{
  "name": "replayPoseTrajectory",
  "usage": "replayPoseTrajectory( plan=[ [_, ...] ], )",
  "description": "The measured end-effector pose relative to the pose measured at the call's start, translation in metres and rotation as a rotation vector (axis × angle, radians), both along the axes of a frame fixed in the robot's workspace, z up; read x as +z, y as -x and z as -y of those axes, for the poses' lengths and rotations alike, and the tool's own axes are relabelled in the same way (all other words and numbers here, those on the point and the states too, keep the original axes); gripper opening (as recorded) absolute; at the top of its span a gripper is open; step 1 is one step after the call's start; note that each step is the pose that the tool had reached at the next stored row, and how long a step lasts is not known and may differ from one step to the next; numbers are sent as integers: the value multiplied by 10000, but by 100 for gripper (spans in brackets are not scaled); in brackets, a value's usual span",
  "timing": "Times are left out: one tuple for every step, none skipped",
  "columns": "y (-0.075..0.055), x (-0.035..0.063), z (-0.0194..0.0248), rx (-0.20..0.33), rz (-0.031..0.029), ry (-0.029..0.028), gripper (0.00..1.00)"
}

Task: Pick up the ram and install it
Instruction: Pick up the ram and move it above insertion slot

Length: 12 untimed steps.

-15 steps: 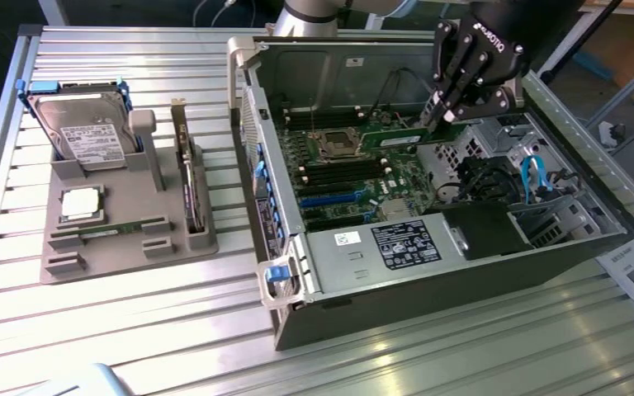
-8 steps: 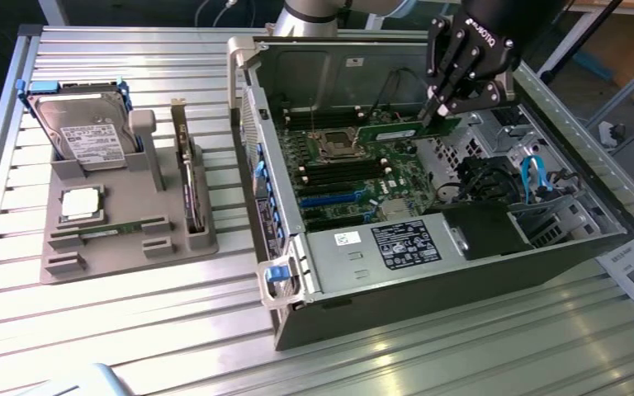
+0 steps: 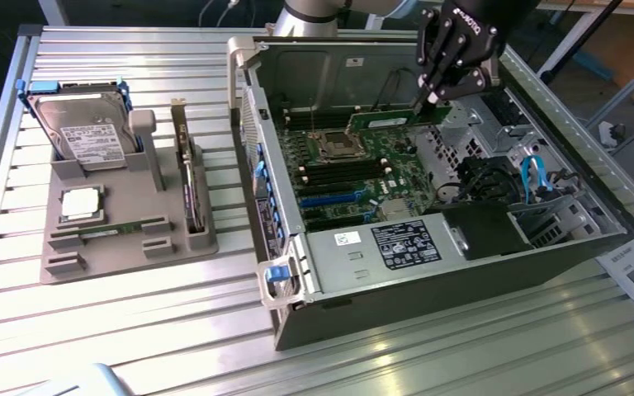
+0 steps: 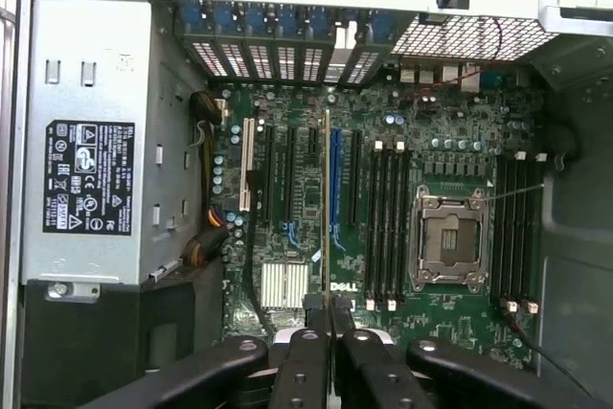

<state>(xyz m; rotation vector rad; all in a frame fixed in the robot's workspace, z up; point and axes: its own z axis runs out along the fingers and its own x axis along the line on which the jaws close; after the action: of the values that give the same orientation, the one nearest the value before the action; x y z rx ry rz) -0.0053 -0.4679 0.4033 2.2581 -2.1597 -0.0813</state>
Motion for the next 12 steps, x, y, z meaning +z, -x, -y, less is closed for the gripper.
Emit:
replayPoseTrajectory(
  plan=[
    [0,-3,-32,0,-1,1,12],
    [0,-5,-55,0,-1,2,12],
    [0,-10,-104,0,0,0,12],
    [0,-14,-142,0,0,1,12],
    [0,-17,-179,0,-1,2,12],
    [0,-19,-200,0,0,2,12],
    [0,-22,-225,0,0,0,12],
    [0,-26,-263,0,0,1,12],
    [0,-28,-292,0,0,2,12],
    [0,-31,-318,1,0,1,12],
    [0,-34,-345,0,0,1,12],
    [0,-37,-370,0,1,0,12]
  ],
)
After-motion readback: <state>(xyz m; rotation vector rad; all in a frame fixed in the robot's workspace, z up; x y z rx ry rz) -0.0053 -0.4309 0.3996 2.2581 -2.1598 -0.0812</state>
